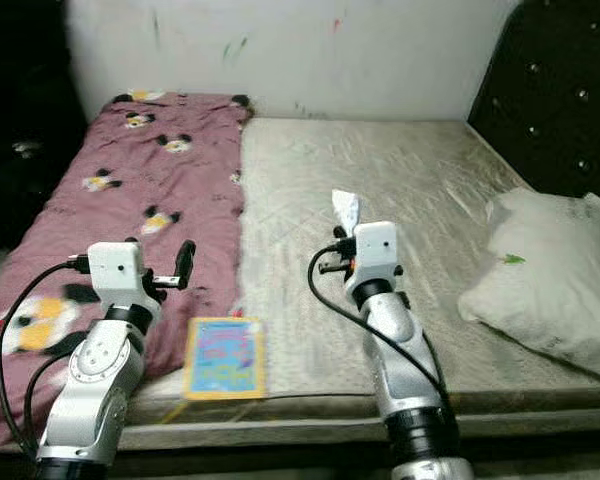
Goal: Clean up the room
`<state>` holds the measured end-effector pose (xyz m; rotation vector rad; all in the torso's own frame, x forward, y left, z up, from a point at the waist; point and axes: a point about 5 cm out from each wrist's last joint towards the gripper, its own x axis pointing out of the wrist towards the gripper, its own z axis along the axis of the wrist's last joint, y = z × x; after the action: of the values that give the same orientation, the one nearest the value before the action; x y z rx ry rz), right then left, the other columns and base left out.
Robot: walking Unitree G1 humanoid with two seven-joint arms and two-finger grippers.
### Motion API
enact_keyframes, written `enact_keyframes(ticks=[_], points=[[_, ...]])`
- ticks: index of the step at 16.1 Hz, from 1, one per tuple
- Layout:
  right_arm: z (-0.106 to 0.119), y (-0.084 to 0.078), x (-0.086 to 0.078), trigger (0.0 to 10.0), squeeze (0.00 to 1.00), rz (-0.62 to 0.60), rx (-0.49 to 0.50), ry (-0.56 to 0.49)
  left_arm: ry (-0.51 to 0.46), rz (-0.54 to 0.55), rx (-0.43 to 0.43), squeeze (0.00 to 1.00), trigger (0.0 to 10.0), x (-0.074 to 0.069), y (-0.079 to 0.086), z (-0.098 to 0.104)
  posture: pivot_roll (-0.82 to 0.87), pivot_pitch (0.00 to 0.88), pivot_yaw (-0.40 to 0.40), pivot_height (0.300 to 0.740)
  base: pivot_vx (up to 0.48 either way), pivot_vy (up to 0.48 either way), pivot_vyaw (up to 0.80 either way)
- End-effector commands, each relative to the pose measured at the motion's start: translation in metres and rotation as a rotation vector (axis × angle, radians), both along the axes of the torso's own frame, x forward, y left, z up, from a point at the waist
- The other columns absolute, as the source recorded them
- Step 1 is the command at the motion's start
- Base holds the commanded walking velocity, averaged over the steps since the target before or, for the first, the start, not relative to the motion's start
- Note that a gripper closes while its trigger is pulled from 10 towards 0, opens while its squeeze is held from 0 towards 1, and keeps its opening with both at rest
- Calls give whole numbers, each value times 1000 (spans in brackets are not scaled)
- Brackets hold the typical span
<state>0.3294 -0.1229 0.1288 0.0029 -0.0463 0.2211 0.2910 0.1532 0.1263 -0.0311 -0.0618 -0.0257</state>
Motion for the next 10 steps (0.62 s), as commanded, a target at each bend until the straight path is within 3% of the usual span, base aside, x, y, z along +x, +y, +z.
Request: enact_keyframes(ticks=[1, 4, 8, 10], points=[[5, 5, 1, 10000, 0, 17, 1, -21, -9, 10, 3, 0, 10000, 2, 4, 3, -12, 0, -18, 740, 0, 420, 0], [5, 5, 2, 10000, 0, 19, 3, -23, -12, 11, 5, 0, 10000, 3, 4, 3, -12, 0, -17, 740, 0, 421, 0], [6, 7, 2, 10000, 0, 26, -3, -30, -15, 8, 3, 0, 10000, 4, 3, 4, -16, 0, -16, 740, 0, 424, 672], [8, 7, 4, 10000, 0, 22, 2, -34, -21, 13, 4, 0, 10000, 5, 4, 6, -18, 0, -15, 740, 0, 428, 0]])
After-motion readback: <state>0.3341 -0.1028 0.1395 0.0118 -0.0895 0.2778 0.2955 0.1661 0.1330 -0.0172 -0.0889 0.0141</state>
